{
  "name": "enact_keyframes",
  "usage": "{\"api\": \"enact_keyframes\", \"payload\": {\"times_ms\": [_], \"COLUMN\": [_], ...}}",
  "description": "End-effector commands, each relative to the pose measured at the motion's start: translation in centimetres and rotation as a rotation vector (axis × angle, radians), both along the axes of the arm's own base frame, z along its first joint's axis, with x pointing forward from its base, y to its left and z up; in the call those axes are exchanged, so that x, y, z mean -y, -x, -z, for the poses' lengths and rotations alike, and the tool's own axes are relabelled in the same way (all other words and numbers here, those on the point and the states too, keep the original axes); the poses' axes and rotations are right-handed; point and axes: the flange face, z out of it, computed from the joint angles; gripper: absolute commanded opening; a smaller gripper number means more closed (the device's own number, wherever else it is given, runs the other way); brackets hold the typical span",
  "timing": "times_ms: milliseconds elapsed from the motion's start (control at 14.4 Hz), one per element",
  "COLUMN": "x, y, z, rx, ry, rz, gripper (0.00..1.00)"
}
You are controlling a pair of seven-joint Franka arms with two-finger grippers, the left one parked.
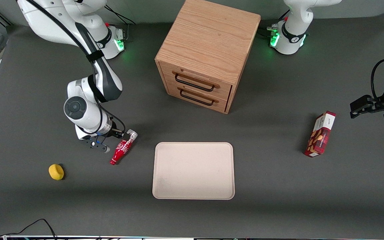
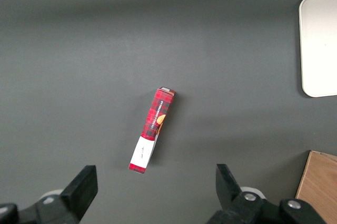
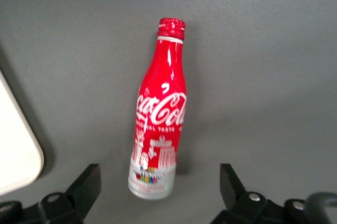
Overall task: Place coke bottle on tray
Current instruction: 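Close the right gripper around the bottle's body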
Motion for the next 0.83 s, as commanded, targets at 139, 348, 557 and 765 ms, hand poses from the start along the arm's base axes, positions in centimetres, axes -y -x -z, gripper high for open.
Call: {"api": "enact_keyframes", "payload": {"times_ms": [139,348,557,765], "x": [-0.3,-0.3,-0.5,-0.5], "y": [-0.9,-1.2,-1.7,-1.8], "z": [3.3,5.2,6.3,7.0], "rx": [0.037,0.053,0.051,0.058], "ry": [-0.015,-0.016,-0.007,-0.007], "rz": [0.057,0.059,0.073,0.072], "gripper": [1.00,1.00,0.98,0.79]}}
